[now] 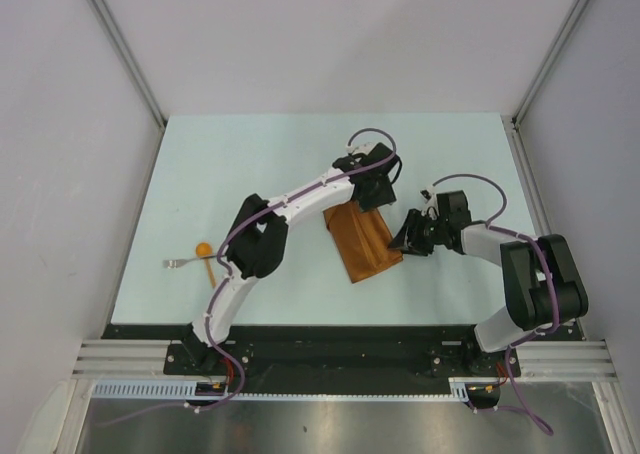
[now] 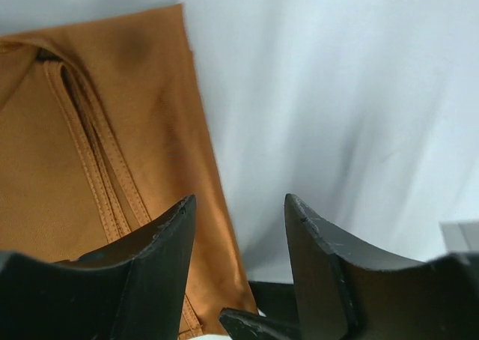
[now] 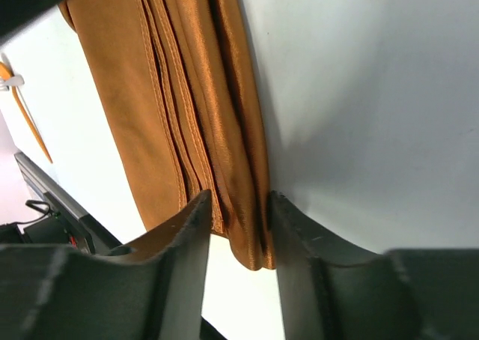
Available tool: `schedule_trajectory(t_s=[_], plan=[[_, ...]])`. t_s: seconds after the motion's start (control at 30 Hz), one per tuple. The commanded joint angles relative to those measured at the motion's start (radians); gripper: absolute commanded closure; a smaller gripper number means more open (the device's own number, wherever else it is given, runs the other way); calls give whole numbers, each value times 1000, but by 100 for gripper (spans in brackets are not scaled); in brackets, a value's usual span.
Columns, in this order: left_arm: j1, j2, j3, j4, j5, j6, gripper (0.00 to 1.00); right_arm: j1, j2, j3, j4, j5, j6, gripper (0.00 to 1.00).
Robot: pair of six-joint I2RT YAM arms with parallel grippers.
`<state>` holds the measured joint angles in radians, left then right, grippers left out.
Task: Fold the napkin into a case and place the utensils inside
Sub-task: Pick up the 2/3-rectangle-folded napkin from the center of the board.
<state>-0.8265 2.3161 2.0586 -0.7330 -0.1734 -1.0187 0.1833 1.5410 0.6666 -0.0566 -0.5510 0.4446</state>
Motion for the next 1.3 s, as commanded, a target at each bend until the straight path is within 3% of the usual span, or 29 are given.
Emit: schedule_trajectory(t_s=[0.0, 0.3, 0.33, 0.57, 0.7, 0.73, 1.0, 1.1, 1.2, 1.27], plan=[[-6, 60, 89, -120, -9, -129, 44, 2, -10, -22, 95, -29, 16, 61], [-19, 140, 155, -174, -12, -196, 39, 42, 8, -42, 138, -37, 29, 62], [-22, 147, 164, -178, -14, -199, 32, 47, 11, -42, 138, -33, 29, 63], [-26, 180, 186, -195, -23, -207, 35, 51, 21, -48, 158, -41, 40, 64], [-25, 192, 184, -184, -14, -201, 46, 51, 19, -50, 164, -41, 43, 66], [-25, 193, 184, -181, -9, -196, 53, 50, 19, -50, 166, -43, 45, 67], [-23, 181, 186, -125, 34, -129, 69, 58, 10, -41, 159, -50, 40, 73], [-20, 148, 166, -85, 49, -84, 87, 65, -5, -27, 143, -52, 34, 82], [-13, 96, 83, -2, 64, -34, 100, 85, -25, -10, 121, -44, 36, 89], [-5, 20, -34, 68, 93, -3, 100, 108, -39, -1, 109, -35, 32, 92]])
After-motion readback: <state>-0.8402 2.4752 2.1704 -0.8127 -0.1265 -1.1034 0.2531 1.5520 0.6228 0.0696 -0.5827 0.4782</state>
